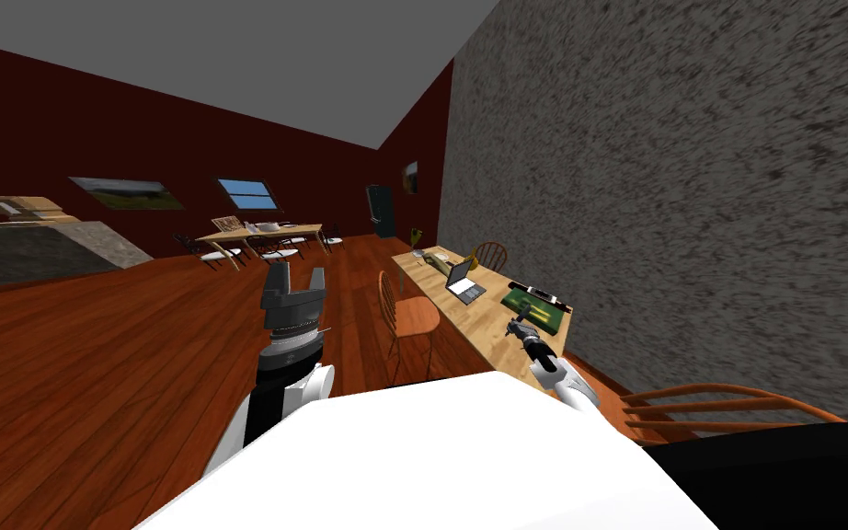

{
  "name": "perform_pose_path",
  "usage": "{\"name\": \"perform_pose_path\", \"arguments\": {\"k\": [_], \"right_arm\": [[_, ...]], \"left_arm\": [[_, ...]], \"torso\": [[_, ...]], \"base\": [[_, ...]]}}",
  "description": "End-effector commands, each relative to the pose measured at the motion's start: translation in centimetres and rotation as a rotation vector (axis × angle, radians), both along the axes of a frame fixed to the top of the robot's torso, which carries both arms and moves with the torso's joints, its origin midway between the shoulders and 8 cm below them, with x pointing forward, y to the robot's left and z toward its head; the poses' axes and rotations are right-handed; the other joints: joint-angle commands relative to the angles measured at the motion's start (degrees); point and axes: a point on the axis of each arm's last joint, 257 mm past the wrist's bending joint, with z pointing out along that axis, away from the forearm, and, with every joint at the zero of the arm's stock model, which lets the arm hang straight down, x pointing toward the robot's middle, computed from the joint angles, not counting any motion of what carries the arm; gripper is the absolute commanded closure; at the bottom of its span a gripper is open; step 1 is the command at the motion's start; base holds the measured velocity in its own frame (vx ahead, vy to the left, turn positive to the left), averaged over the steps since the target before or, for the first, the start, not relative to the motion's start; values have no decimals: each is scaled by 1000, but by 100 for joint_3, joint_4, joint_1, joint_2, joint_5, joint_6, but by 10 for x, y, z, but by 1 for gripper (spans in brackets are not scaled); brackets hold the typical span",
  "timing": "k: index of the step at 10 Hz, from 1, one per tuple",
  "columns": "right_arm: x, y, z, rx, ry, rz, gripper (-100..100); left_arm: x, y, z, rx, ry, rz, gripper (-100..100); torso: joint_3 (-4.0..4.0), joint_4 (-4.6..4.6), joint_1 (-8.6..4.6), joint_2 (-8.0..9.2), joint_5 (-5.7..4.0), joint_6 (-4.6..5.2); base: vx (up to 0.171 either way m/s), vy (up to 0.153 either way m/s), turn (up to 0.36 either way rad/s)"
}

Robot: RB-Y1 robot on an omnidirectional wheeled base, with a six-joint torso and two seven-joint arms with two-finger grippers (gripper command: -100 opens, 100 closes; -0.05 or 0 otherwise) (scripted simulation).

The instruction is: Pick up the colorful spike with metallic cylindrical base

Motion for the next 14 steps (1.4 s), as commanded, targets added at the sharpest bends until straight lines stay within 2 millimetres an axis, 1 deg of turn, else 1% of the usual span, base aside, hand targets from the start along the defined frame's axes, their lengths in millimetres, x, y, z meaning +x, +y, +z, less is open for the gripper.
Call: {"name": "perform_pose_path", "arguments": {"k": [1, 2, 3, 4, 5, 7, 8, 9, 10, 11, 12, 13, 14], "right_arm": [[-9, 6, -11, 13, 22, -28, 100], [-2, 8, -1, 4, 3, -19, 100], [-12, 11, -10, 12, 23, -48, 100], [-3, 13, 3, -1, -3, -37, 100], [-15, 15, -8, 9, 22, -71, 100], [-7, 16, 5, -4, -3, -61, 100], [-18, 18, -3, 1, 17, -96, 100], [-12, 18, 7, -9, -2, -89, 100], [-25, 18, -1, -4, 21, -128, 100], [-19, 19, 11, -16, -2, -120, 100], [-33, 18, 3, -12, 22, -162, 100], [-27, 18, 14, -23, 1, -156, 100], [-27, 20, 8, -18, 9, -152, 100]], "left_arm": [[0, 0, 0, 0, 0, 0, 0], [0, 0, 0, 0, 0, 0, 0], [0, 0, 0, 0, 0, 0, 0], [0, 0, 0, 0, 0, 0, 0], [0, 0, 0, 0, 0, 0, 0], [0, 0, 0, 0, 0, 0, 0], [0, 0, 0, 0, 0, 0, 0], [0, 0, 0, 0, 0, 0, 0], [0, 0, 0, 0, 0, 0, 0], [0, 0, 0, 0, 0, 0, 0], [0, 0, 0, 0, 0, 0, 0], [0, 0, 0, 0, 0, 0, 0], [0, 0, 0, 0, 0, 0, 0]], "torso": [[0, 0, 0, 0, 0, 0], [-4, -7, -3, -1, -15, -9], [-6, -8, -6, -4, -19, -7], [-7, -9, -17, -3, -24, -8], [-7, -8, -17, -6, -23, -6], [-6, -10, -17, -1, -27, -2], [-9, -9, -10, -9, -24, -2], [-9, -10, -14, -7, -28, -7], [-8, -9, -17, -6, -27, -3], [-5, -10, -23, 0, -31, -4], [-4, -8, -24, 0, -28, 0], [-3, -9, -24, 5, -31, -2], [-3, -7, -19, 1, -25, 1]], "base": [[-40, -39, 100], [-46, -45, 84], [-52, -69, 122], [-50, -54, 81], [-62, -52, 134], [-43, -32, 27], [-40, -42, 118], [-47, -45, 81], [-62, -59, 131], [-60, -58, 69], [-72, -56, 127], [-56, -40, 78], [-18, -16, 3]]}}
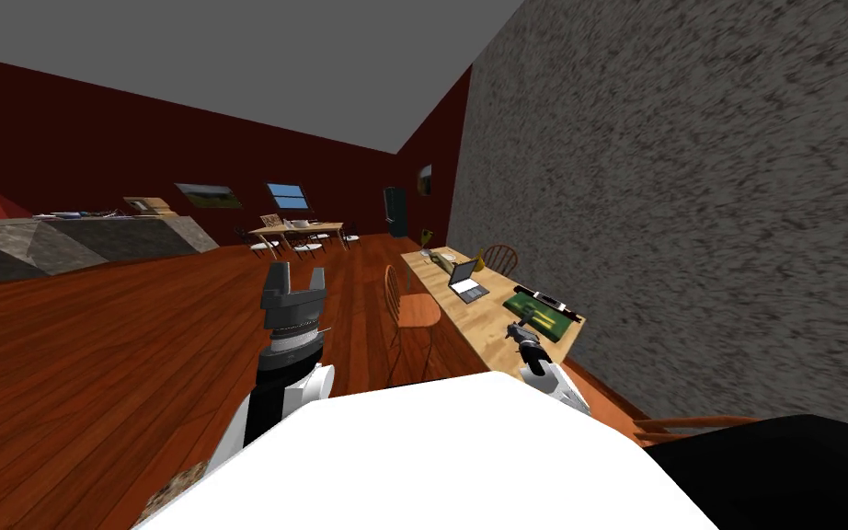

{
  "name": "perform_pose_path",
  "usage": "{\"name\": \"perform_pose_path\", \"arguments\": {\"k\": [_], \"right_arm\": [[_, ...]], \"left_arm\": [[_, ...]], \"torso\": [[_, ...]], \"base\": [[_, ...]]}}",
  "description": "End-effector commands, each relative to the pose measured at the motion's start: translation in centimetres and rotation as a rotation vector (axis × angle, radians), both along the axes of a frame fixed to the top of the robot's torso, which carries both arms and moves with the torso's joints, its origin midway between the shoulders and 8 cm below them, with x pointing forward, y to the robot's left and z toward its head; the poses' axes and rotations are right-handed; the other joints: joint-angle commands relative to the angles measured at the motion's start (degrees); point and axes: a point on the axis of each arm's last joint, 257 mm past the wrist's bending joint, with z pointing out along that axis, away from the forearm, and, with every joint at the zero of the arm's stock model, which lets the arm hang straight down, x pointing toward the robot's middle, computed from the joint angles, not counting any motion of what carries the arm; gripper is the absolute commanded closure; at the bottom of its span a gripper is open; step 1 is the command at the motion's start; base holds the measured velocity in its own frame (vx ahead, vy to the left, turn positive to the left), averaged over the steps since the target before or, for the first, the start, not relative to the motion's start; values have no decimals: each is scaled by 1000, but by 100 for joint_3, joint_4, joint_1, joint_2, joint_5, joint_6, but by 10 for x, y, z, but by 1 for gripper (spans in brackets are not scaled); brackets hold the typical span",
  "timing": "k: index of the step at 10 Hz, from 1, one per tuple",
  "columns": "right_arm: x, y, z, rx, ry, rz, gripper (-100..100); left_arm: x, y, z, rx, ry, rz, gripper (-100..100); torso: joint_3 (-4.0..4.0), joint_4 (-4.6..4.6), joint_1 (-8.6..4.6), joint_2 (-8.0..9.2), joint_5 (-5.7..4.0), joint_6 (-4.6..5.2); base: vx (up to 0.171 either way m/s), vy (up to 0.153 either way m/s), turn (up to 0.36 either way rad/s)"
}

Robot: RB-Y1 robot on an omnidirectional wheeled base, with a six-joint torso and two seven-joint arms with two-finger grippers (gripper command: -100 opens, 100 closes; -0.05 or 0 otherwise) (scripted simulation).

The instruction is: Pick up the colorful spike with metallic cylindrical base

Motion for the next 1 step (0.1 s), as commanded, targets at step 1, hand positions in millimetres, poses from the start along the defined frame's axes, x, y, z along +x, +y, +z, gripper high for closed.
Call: {"name": "perform_pose_path", "arguments": {"k": [1], "right_arm": [[0, 0, 0, 0, 0, 0, 0]], "left_arm": [[0, 0, 0, 0, 0, 0, 0]], "torso": [[0, 0, 0, 0, 0, 0]], "base": [[-5, -4, -3]]}}
